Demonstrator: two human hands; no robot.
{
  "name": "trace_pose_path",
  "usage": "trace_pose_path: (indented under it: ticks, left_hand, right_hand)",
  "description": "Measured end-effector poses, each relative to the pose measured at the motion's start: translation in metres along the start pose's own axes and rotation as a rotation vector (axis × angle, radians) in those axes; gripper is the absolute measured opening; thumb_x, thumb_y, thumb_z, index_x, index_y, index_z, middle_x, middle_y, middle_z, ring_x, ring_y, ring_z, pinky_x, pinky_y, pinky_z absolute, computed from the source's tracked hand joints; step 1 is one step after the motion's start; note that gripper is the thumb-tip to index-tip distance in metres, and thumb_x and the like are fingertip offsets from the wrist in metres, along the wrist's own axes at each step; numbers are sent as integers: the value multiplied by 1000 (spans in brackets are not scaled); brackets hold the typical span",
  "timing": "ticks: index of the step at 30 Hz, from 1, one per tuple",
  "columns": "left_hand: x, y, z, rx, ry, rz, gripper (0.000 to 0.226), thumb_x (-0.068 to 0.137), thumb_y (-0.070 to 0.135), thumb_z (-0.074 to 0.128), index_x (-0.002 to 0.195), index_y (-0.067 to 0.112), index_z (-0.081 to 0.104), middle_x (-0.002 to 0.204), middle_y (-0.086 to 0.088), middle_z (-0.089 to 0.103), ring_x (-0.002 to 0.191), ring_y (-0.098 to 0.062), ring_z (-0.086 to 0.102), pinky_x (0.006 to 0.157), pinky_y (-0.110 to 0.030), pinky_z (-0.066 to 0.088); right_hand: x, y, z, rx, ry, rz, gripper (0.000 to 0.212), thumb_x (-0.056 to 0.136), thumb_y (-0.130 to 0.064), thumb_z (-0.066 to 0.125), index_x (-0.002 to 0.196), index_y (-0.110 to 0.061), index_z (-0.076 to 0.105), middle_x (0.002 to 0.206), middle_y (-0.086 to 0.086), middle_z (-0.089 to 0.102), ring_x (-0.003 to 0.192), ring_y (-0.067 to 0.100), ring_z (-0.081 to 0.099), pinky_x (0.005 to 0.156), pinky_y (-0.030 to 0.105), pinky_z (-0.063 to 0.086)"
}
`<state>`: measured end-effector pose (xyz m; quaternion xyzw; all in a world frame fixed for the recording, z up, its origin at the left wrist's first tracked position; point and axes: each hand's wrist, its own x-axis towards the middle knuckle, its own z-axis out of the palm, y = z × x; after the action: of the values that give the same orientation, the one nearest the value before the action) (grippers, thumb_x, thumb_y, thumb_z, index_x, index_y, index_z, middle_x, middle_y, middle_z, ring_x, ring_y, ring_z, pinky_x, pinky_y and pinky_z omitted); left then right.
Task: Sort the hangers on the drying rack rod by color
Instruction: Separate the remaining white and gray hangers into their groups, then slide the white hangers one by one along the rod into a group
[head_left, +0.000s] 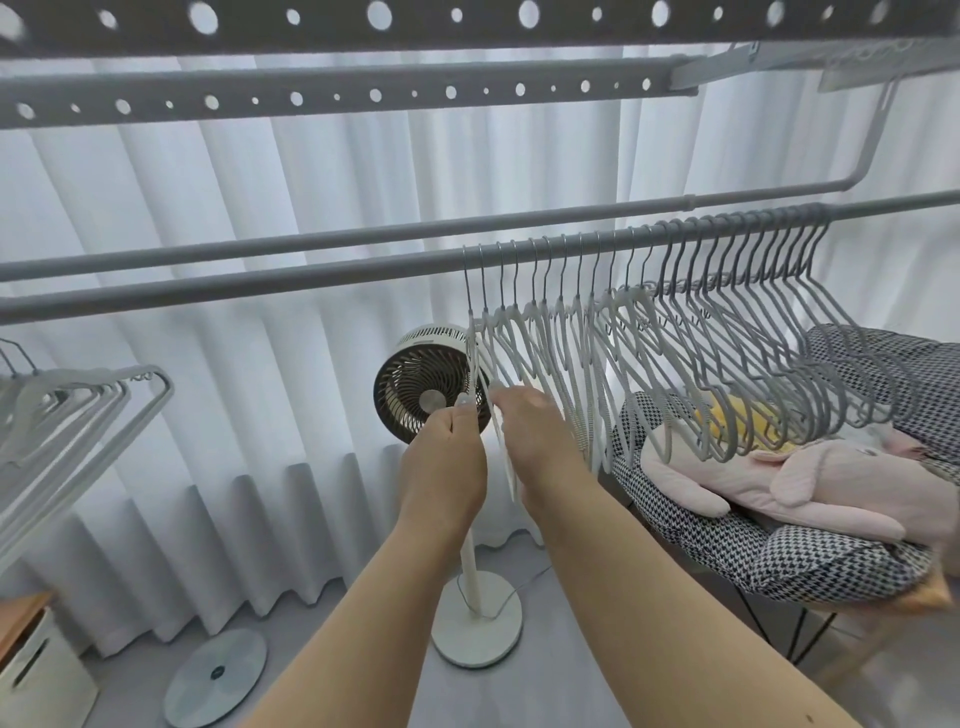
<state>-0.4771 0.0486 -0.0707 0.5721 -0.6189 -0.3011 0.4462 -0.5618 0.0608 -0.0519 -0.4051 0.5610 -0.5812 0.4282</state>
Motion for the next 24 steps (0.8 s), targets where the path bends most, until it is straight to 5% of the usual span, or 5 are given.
trace_pose_path:
  ticks: [4, 7, 10, 13, 24]
  left_hand:
    - [-1, -4, -2, 26, -9, -8, 49, 100, 51, 23, 92, 25, 63, 90, 0, 68, 93, -25, 62, 82, -41, 47]
    - [-4, -4, -8, 53, 5, 14, 50, 102, 47, 22, 96, 20, 64, 96, 0, 65, 97, -24, 57, 76, -37, 40]
    - [-7, -5, -19, 53, 42, 57, 50, 102, 43, 24, 83, 16, 61, 93, -6, 64, 94, -28, 56, 77, -39, 41]
    - [-7, -11, -33, 43, 82, 83, 47, 102, 42, 27, 74, 18, 56, 93, -10, 64, 96, -31, 56, 77, -41, 42]
    - [-14, -50, -105, 34, 142, -14, 50, 98, 48, 28, 111, 14, 62, 115, -11, 61, 104, -28, 55, 87, -39, 43]
  right_hand:
    - [-14, -6, -1, -114, 16, -64, 49, 98, -40, 43, 143, -22, 39, 109, -9, 58, 68, -1, 46, 49, 10, 33]
    - [-23, -11, 3, -153, 68, -160, 50, 97, -43, 46, 141, -21, 42, 133, -6, 53, 107, 11, 54, 79, 18, 42]
    - [-32, -19, 13, -128, 93, -201, 40, 96, -40, 48, 131, -21, 49, 112, -11, 59, 101, 6, 55, 89, 29, 40]
    - [-39, -20, 26, -102, 86, -199, 42, 95, -39, 50, 133, -20, 49, 126, -5, 57, 115, 12, 53, 101, 35, 41]
    - [-70, -14, 103, -79, 17, -179, 35, 92, -37, 54, 122, -19, 56, 110, -6, 61, 100, 11, 56, 95, 35, 46]
